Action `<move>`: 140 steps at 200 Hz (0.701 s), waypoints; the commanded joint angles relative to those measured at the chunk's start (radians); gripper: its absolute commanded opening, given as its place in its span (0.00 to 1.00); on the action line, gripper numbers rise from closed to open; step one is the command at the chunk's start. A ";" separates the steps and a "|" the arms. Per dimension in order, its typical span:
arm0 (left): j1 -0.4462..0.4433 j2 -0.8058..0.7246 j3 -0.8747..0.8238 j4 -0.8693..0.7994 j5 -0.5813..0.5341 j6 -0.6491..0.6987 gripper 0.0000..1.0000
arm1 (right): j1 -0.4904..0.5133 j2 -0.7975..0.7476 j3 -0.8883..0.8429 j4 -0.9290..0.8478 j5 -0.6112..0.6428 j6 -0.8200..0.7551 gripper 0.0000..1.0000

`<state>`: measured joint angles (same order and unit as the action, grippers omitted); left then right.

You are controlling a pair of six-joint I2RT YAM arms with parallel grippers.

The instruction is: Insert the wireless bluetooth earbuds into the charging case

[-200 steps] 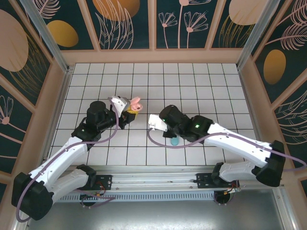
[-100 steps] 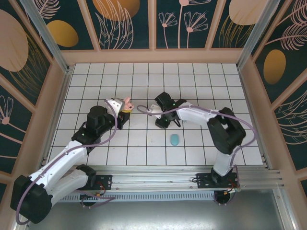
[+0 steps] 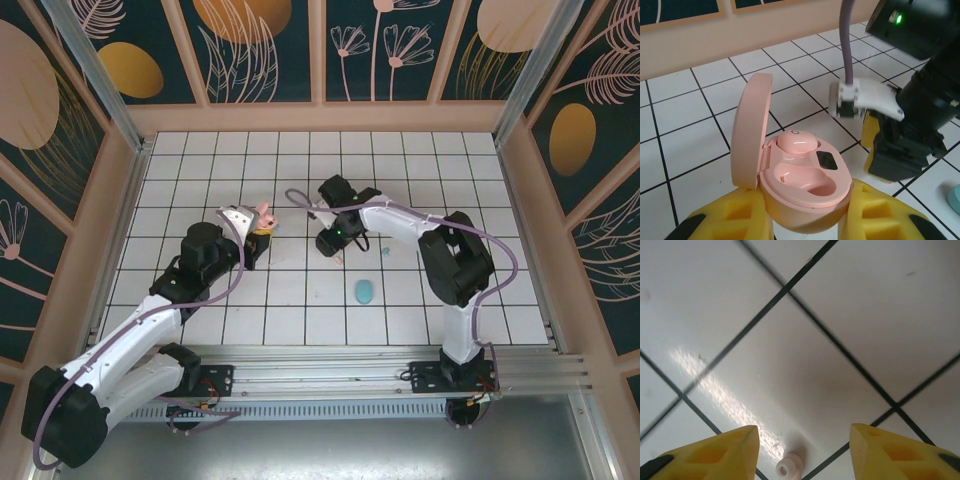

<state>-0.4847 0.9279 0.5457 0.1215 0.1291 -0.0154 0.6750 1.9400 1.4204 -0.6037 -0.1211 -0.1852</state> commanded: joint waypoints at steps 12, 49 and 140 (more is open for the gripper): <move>-0.003 -0.023 0.002 0.043 -0.005 0.006 0.00 | -0.011 -0.169 -0.015 -0.004 -0.049 0.472 0.50; -0.003 -0.001 0.002 0.076 0.032 -0.013 0.00 | -0.008 -0.303 -0.277 0.200 -0.081 0.842 0.39; -0.003 -0.014 -0.016 0.081 0.082 -0.037 0.00 | -0.055 -0.160 -0.363 0.291 -0.011 0.761 0.15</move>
<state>-0.4847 0.9417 0.5446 0.1616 0.1864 -0.0277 0.6247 1.7393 1.0542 -0.3828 -0.1474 0.6014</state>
